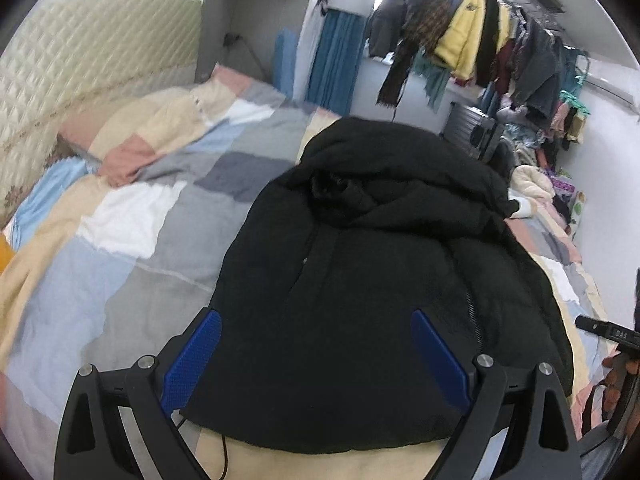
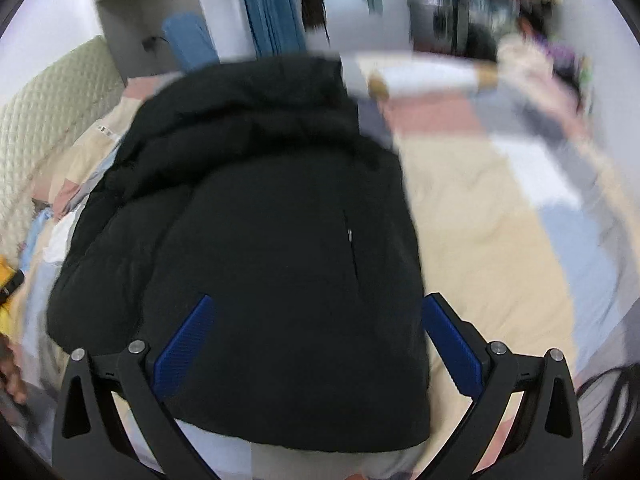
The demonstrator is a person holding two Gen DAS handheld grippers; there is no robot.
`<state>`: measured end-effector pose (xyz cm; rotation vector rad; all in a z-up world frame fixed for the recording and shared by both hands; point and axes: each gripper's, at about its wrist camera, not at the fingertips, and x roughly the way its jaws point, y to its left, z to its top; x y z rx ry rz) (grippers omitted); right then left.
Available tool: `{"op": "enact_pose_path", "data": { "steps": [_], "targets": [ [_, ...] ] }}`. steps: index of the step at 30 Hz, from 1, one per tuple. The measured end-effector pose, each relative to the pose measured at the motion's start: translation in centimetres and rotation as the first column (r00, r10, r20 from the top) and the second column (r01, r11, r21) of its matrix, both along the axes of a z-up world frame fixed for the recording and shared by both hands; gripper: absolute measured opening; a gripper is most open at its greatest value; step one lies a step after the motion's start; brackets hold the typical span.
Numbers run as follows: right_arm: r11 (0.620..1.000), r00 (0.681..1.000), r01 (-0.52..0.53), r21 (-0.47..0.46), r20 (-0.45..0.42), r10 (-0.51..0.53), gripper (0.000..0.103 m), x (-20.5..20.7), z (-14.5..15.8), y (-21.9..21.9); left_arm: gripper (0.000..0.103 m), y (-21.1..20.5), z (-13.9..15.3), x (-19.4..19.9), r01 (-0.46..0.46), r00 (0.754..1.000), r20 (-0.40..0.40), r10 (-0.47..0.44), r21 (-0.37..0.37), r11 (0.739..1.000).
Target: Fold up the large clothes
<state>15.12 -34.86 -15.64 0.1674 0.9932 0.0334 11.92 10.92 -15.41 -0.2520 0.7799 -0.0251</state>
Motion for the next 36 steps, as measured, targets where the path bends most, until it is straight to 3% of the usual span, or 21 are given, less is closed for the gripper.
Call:
{"op": "enact_pose_path", "data": {
  "steps": [2,5,8,11,14,18,24,28,33,36],
  "targets": [
    [0.994,0.996,0.042,0.100,-0.081,-0.034,0.094,0.5,-2.0,-1.7,0.096,0.4,-0.2,0.1,-0.009,1.000,-0.015,0.009,-0.019,1.000],
    [0.974,0.985,0.093,0.208,-0.161,-0.060,0.092,0.6,-4.4,-3.1,0.096,1.2,-0.3,0.2,-0.023,0.999,-0.024,0.022,-0.045,0.999],
    [0.970,0.975,0.119,0.213,-0.208,-0.074,0.092,0.6,-5.5,-3.8,0.096,2.1,-0.8,0.4,-0.031,0.998,-0.050,0.027,-0.077,0.997],
    [0.941,0.950,0.244,0.234,-0.253,-0.184,0.092,0.1,-6.5,-6.2,0.096,3.0,-1.3,0.9,-0.051,0.995,-0.085,0.042,-0.099,0.994],
    [0.896,0.910,0.359,0.262,-0.312,-0.274,0.093,-0.9,-7.9,-8.2,0.096,4.1,-1.1,1.1,-0.088,0.991,-0.102,0.084,-0.040,0.995],
    [0.880,0.918,0.288,0.378,-0.369,-0.141,0.094,-0.9,-9.6,-6.7,0.096,6.7,-0.8,1.5,-0.125,0.988,-0.104,0.115,-0.090,0.988],
    [0.933,0.928,0.237,0.271,-0.348,-0.135,0.103,-1.3,-9.9,-4.7,0.096,9.4,-2.3,4.0,-0.129,0.975,-0.200,0.098,-0.150,0.980],
    [0.937,0.940,0.189,0.294,-0.329,-0.087,0.103,-1.7,-9.2,-3.7,0.096,10.4,-3.4,4.9,-0.158,0.964,-0.244,0.110,-0.186,0.970],
    [0.943,0.993,0.003,0.333,-0.111,0.035,0.100,-3.4,-4.7,-0.4,0.096,10.8,-5.4,4.9,-0.148,0.959,-0.278,0.051,-0.340,0.929],
    [0.948,0.989,-0.148,0.282,0.016,0.150,0.100,-4.3,-2.3,2.5,0.096,10.1,-6.9,4.9,-0.158,0.945,-0.326,0.032,-0.367,0.917]
  ]
}}
